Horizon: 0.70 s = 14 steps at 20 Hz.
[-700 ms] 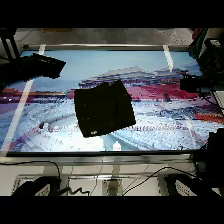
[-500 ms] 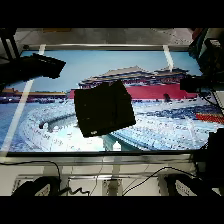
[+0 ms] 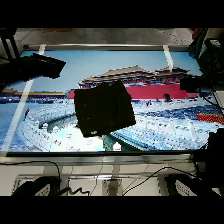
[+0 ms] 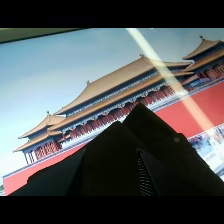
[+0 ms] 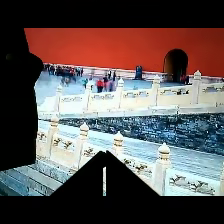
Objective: Fold the clothes and pants, and hang the long-sleeved shirts on hangers.
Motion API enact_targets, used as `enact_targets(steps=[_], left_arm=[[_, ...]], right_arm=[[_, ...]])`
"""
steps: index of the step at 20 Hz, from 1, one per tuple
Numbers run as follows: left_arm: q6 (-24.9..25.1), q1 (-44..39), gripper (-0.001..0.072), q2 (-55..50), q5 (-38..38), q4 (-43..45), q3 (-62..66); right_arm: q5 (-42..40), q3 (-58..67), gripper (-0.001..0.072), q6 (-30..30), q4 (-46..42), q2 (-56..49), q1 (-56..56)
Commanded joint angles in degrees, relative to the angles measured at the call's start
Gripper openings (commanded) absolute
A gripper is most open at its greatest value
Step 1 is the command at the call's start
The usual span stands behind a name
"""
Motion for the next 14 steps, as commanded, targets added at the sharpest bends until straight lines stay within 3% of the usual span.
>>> enact_targets(steps=[1, 3, 8, 11, 14], left_arm=[[0.0, 0.07, 0.0359, 0.02, 0.0, 0.0, -0.02], [0.0, 0.04, 0.0359, 0.02, 0.02, -0.02, -0.02], [-0.02, 0.02, 0.0359, 0.02, 0.0, -0.04, -0.02], [-1.14, 0.0, 0.0359, 0.02, -0.22, -1.88, -0.02], [-1.11, 0.0, 0.036, 0.02, -0.2, -2.16, -0.02]], right_arm=[[-3.28, 0.04, 0.0039, 0.02, 0.02, 0.0, 0.02], [-8.81, 0.04, 0.0039, 0.02, 0.72, 0.0, 0.02], [-3.74, -1.79, 0.0039, -0.2, 3.04, -0.02, 0.02], [4.94, -11.21, 0.0038, -6.38, 2.27, 0.02, 0.0], [3.15, -26.99, 0.0038, -12.2, 11.8, 0.15, -0.09]])
